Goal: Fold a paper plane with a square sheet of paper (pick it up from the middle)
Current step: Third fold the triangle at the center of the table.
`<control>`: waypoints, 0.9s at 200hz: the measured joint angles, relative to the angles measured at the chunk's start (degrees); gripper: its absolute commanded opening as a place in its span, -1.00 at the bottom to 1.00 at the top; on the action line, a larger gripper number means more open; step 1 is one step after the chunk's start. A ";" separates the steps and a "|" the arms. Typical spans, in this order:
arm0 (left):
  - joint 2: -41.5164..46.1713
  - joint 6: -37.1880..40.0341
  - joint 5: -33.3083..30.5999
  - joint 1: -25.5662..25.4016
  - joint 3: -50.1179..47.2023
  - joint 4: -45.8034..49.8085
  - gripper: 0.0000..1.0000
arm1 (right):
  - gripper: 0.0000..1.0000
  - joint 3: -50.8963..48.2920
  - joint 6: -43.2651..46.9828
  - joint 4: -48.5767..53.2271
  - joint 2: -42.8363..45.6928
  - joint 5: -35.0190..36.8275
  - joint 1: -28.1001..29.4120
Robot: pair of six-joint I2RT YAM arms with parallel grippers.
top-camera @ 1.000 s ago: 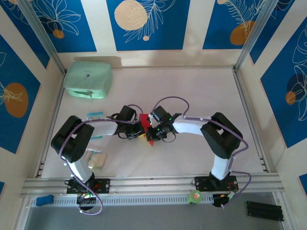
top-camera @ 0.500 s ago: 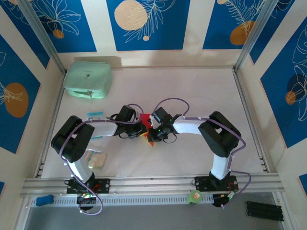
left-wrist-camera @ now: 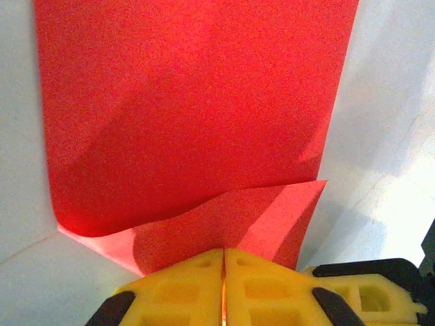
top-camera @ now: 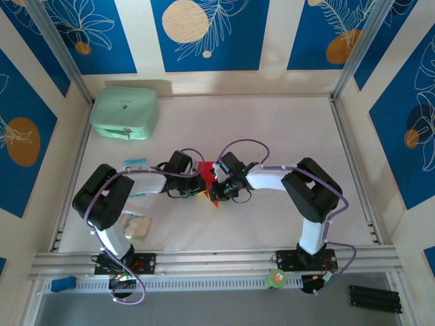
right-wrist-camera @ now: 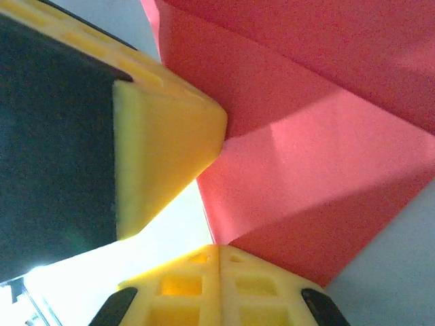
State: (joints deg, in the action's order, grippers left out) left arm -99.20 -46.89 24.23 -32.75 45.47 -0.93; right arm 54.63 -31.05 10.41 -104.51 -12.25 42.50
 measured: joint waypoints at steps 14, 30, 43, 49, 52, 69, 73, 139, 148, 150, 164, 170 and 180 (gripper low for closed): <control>-0.04 1.51 -0.39 0.44 0.48 1.07 -0.81 | -1.00 0.02 0.00 0.15 0.00 0.13 0.00; -0.24 3.02 -0.31 1.05 1.14 2.36 -0.81 | -0.99 0.13 0.04 0.61 0.02 0.24 -0.04; -0.44 4.22 -0.11 1.90 1.77 3.43 -0.81 | -0.99 0.22 0.24 0.92 0.02 0.26 -0.11; -0.57 4.94 -0.13 2.47 2.12 4.00 -0.81 | -0.99 0.24 0.44 1.07 0.02 0.26 -0.17; -0.70 5.25 -0.11 2.82 2.29 4.26 -0.81 | -0.99 0.26 0.46 1.18 0.02 0.26 -0.20; -1.42 6.67 0.20 5.18 3.58 5.70 -0.81 | -0.99 0.37 0.87 1.51 0.02 0.28 -0.26; -1.55 6.97 0.28 5.77 3.91 6.08 -0.81 | -0.99 0.39 0.94 1.57 0.02 0.31 -0.26; -2.05 11.96 -2.08 13.53 8.00 11.37 -0.80 | -0.99 1.46 2.34 4.98 0.07 0.20 -0.81; -1.46 12.39 -2.32 13.79 8.72 12.15 -0.79 | -0.98 1.66 2.58 5.55 0.07 0.17 -0.92; -1.18 12.46 -2.29 13.84 8.83 12.20 -0.79 | -0.98 1.68 2.67 5.66 0.09 0.15 -0.92; 1.14 12.39 -2.08 13.90 9.03 12.41 -0.78 | -0.97 2.03 3.30 6.43 0.20 0.15 -1.14; 2.25 12.24 -1.79 13.81 9.03 12.41 -0.77 | -0.96 2.14 3.61 6.86 0.24 0.13 -1.31; 4.24 11.34 -1.44 13.46 8.94 12.15 -0.77 | -0.92 2.16 4.15 7.43 0.52 0.17 -1.73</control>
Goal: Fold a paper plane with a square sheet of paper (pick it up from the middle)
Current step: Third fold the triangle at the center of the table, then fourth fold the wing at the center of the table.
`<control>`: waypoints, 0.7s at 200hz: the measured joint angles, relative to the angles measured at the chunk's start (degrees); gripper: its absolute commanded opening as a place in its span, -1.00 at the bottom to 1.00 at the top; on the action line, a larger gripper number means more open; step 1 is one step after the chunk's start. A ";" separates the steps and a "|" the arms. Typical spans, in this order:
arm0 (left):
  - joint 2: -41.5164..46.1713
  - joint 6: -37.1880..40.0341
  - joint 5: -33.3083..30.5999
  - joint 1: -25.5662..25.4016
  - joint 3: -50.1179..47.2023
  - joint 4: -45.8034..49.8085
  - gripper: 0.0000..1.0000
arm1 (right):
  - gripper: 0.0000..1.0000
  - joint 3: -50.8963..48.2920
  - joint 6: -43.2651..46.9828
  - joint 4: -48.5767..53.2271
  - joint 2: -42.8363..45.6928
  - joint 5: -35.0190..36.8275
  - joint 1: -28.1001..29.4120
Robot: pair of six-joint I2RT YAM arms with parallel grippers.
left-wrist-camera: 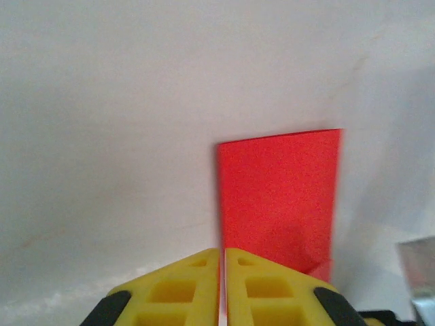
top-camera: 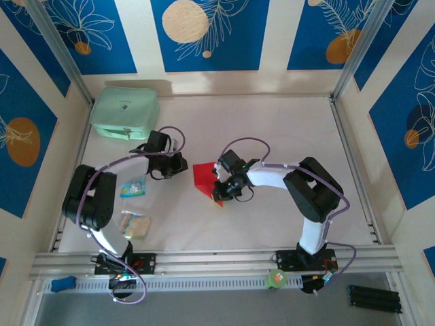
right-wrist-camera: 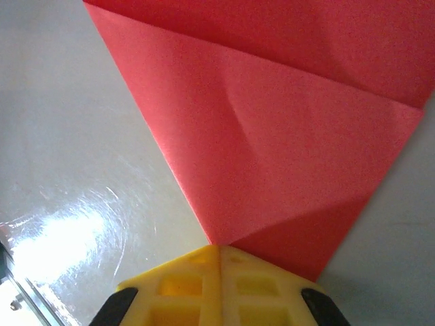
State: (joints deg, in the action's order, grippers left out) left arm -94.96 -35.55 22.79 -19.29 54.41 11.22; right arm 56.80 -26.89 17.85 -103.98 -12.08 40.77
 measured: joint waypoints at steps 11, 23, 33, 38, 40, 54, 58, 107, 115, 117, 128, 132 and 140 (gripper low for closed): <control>2.43 -1.22 0.57 -0.63 -0.59 -1.07 -0.76 | -0.90 0.11 0.37 0.61 0.50 0.04 -0.63; 4.50 -2.73 1.01 -1.77 -1.79 -2.38 -0.76 | -0.86 0.13 0.37 0.70 1.42 0.00 -1.29; 5.77 -4.44 1.29 -3.10 -3.17 -3.41 -0.76 | -0.86 0.20 0.31 0.63 2.58 -0.07 -1.60; 6.23 -5.18 1.44 -3.85 -3.93 -3.85 -0.76 | -0.86 0.26 0.09 0.55 3.23 -0.20 -1.77; 6.38 -5.49 1.44 -4.13 -4.26 -4.07 -0.76 | -0.85 0.31 -0.09 0.46 3.52 -0.24 -1.84; 6.71 -7.69 1.73 -6.21 -6.27 -5.16 -0.78 | -0.87 0.85 -1.07 -0.09 4.85 -0.37 -1.99; 6.71 -8.09 1.84 -6.69 -6.75 -5.29 -0.79 | -0.87 1.11 -1.40 -0.26 5.01 -0.42 -1.95; 5.01 -13.73 2.27 -13.27 -9.29 -9.29 -0.83 | -0.91 1.70 -5.64 -0.87 4.76 0.76 -0.20; 4.11 -14.21 2.27 -13.99 -9.29 -10.23 -0.84 | -0.91 1.70 -6.27 -0.85 4.42 1.27 -0.02; 3.80 -14.38 2.27 -14.14 -9.29 -10.47 -0.85 | -0.91 1.70 -6.38 -0.87 4.33 1.42 0.02; 2.36 -15.10 2.25 -14.82 -9.29 -11.41 -0.86 | -0.92 1.70 -6.97 -0.85 3.63 1.81 0.15; 1.84 -15.28 2.23 -14.99 -9.29 -11.69 -0.87 | -0.91 1.70 -7.13 -0.87 3.34 2.03 0.15; 0.90 -15.50 2.19 -15.19 -9.27 -12.02 -0.88 | -0.91 1.70 -7.52 -0.85 2.78 2.25 0.15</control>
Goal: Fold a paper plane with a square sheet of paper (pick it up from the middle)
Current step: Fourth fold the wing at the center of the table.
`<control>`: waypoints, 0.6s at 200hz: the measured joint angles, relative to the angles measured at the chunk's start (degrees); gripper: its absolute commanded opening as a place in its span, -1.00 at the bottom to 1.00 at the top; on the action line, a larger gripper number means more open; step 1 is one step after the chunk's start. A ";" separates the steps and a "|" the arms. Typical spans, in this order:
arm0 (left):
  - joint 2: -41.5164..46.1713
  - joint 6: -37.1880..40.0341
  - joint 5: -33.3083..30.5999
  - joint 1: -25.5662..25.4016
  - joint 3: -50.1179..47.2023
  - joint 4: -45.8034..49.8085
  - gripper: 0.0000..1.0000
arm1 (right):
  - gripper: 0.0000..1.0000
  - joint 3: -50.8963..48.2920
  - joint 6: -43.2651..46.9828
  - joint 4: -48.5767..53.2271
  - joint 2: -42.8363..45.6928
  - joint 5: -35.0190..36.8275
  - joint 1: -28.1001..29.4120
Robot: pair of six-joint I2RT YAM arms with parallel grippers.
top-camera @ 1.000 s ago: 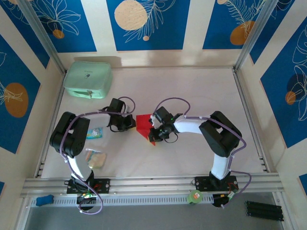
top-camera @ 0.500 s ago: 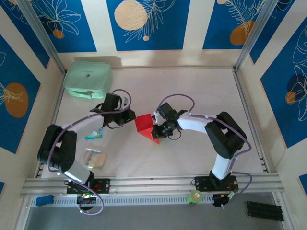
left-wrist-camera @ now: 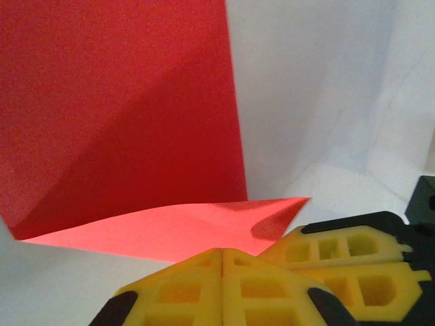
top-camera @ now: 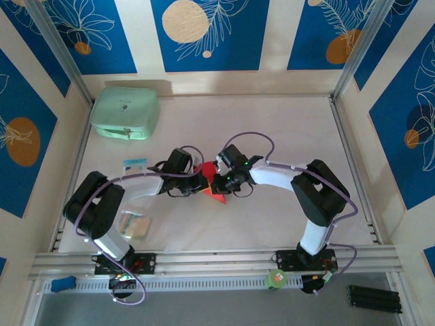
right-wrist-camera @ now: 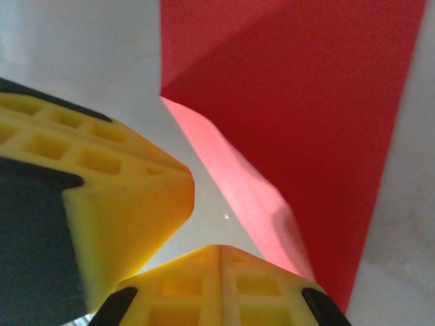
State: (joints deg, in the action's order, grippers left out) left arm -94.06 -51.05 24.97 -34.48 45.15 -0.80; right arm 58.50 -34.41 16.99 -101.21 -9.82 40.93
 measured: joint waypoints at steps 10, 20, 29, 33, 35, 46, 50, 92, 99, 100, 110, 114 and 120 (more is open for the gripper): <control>-1.03 -0.17 -0.20 -0.15 0.02 -0.17 -0.90 | -0.92 0.00 -0.22 -0.02 -0.70 0.39 0.00; -1.99 -0.35 -0.68 -0.15 0.09 -0.28 -0.91 | -0.92 -0.02 -0.52 -0.02 -1.31 0.59 0.00; -2.89 -0.59 -1.14 -0.15 0.28 -0.31 -0.92 | -0.92 -0.02 -0.59 0.00 -1.70 0.63 0.00; -3.28 -0.61 -1.31 -0.15 0.35 -0.33 -0.92 | -0.92 -0.04 -0.59 -0.02 -1.81 0.68 0.00; -3.43 -0.63 -1.33 -0.15 0.39 -0.31 -0.92 | -0.93 -0.04 -0.59 -0.02 -1.90 0.66 0.00; -4.26 -0.85 -1.73 -0.15 0.55 -0.22 -0.93 | -0.93 -0.07 -0.59 -0.07 -2.23 0.66 0.00; -4.50 -1.03 -1.77 -0.15 0.57 -0.22 -0.93 | -0.92 -0.11 -0.59 -0.09 -2.32 0.63 0.00; -5.55 -1.18 -2.64 -0.15 1.64 0.81 -0.95 | -0.93 -1.55 -0.55 -0.90 -2.62 0.37 -0.02; -5.55 -1.16 -2.78 -0.15 1.88 1.27 -0.95 | -0.93 -2.29 -0.52 -1.53 -2.62 0.11 -0.02; -5.57 -1.18 -2.78 -0.17 1.92 1.33 -0.95 | -0.93 -2.36 -0.50 -1.64 -2.60 0.07 -0.02; -5.62 -1.18 -2.97 -0.20 2.21 1.97 -0.95 | -0.93 -3.26 -0.37 -2.86 -2.29 -0.37 -0.17; -5.68 -1.14 -2.99 -0.22 2.29 2.12 -0.96 | -0.93 -3.82 -0.35 -3.54 -2.10 -0.72 -0.28; -5.75 -1.09 -2.97 -0.22 2.40 2.32 -0.96 | -0.93 -4.68 -0.31 -4.46 -1.70 -0.98 -0.44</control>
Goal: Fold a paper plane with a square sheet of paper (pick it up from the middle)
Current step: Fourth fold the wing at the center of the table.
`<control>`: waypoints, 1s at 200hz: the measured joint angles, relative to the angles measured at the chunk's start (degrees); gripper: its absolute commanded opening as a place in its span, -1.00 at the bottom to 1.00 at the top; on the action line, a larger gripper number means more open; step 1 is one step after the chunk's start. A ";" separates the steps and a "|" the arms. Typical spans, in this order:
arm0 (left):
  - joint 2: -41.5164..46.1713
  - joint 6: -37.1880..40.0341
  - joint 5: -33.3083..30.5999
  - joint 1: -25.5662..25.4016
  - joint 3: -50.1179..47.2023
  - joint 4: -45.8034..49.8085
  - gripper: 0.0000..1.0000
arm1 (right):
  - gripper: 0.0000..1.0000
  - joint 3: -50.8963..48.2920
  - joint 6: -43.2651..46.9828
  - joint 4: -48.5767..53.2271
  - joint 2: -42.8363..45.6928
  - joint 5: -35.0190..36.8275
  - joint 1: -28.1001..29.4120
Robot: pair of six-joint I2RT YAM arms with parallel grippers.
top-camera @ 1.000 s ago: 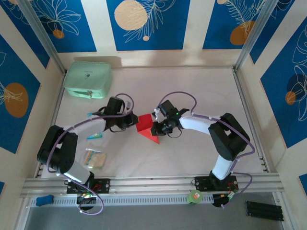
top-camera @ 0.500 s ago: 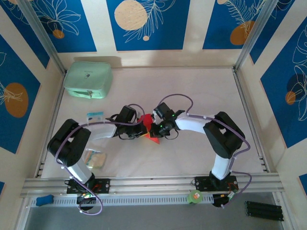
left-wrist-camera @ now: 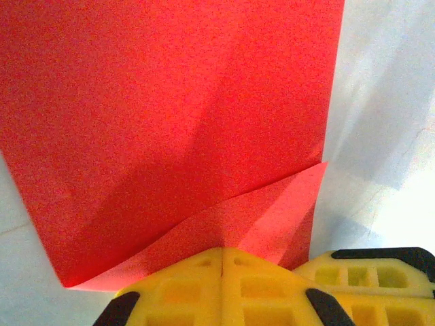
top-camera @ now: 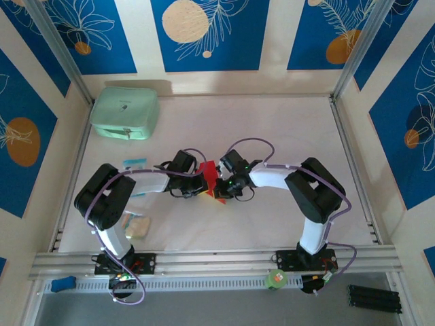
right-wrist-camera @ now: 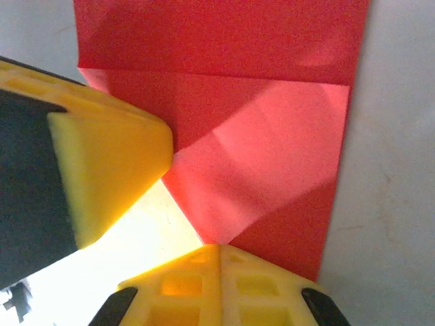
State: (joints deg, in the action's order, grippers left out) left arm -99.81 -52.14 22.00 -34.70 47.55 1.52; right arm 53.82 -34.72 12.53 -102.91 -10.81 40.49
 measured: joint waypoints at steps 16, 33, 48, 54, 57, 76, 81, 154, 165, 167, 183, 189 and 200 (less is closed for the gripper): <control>-0.09 0.09 0.07 -0.09 0.26 0.59 -0.96 | -0.93 -3.04 -0.02 -3.06 1.60 -0.63 -0.39; -0.13 0.11 0.44 -0.48 0.42 1.03 -0.96 | -0.93 -6.86 -0.13 -5.38 4.00 -1.44 -0.76; -0.20 0.42 0.72 -0.72 0.55 1.16 -0.96 | -0.93 -10.01 -0.44 -6.97 6.32 -1.68 -0.90; -0.26 0.61 0.85 -0.72 0.61 1.22 -0.96 | -0.93 -11.13 -0.55 -7.19 7.26 -1.79 -0.94; -0.31 0.79 0.87 -0.72 0.68 1.29 -0.96 | -0.93 -11.67 -0.63 -7.26 7.67 -1.86 -0.94; -0.57 1.64 0.66 -0.66 1.31 1.84 -0.96 | -0.93 -14.43 -1.14 -6.16 10.97 -1.84 -1.11; -0.59 1.81 0.48 -0.63 1.57 2.16 -0.95 | -0.92 -14.97 -1.20 -5.40 11.91 -1.68 -1.14; 1.73 3.17 -0.70 0.02 4.76 4.13 -0.50 | -0.80 -10.27 -2.47 -2.69 18.58 3.39 -1.90; 3.23 2.38 -1.16 0.50 4.70 4.11 -0.49 | -0.80 -7.98 -2.78 -2.78 16.98 3.67 -1.90; 3.61 2.16 -1.22 0.61 4.61 4.07 -0.49 | -0.81 -7.56 -2.89 -2.91 16.59 3.80 -1.90; 6.10 0.74 -1.81 1.57 3.45 3.61 -0.40 | -0.81 -4.85 -3.28 -3.34 13.77 4.02 -1.84; 7.15 0.00 -2.16 1.95 2.71 3.61 -0.38 | -0.80 -4.04 -3.34 -3.45 12.72 4.20 -1.84; 8.46 -1.38 -2.73 2.34 1.25 3.48 -0.37 | -0.80 -2.64 -3.52 -3.52 10.84 4.48 -1.84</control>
State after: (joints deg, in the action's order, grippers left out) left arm -91.35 -53.52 19.27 -32.36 48.80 4.99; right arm 51.18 -38.24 9.02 -92.07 -6.33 38.65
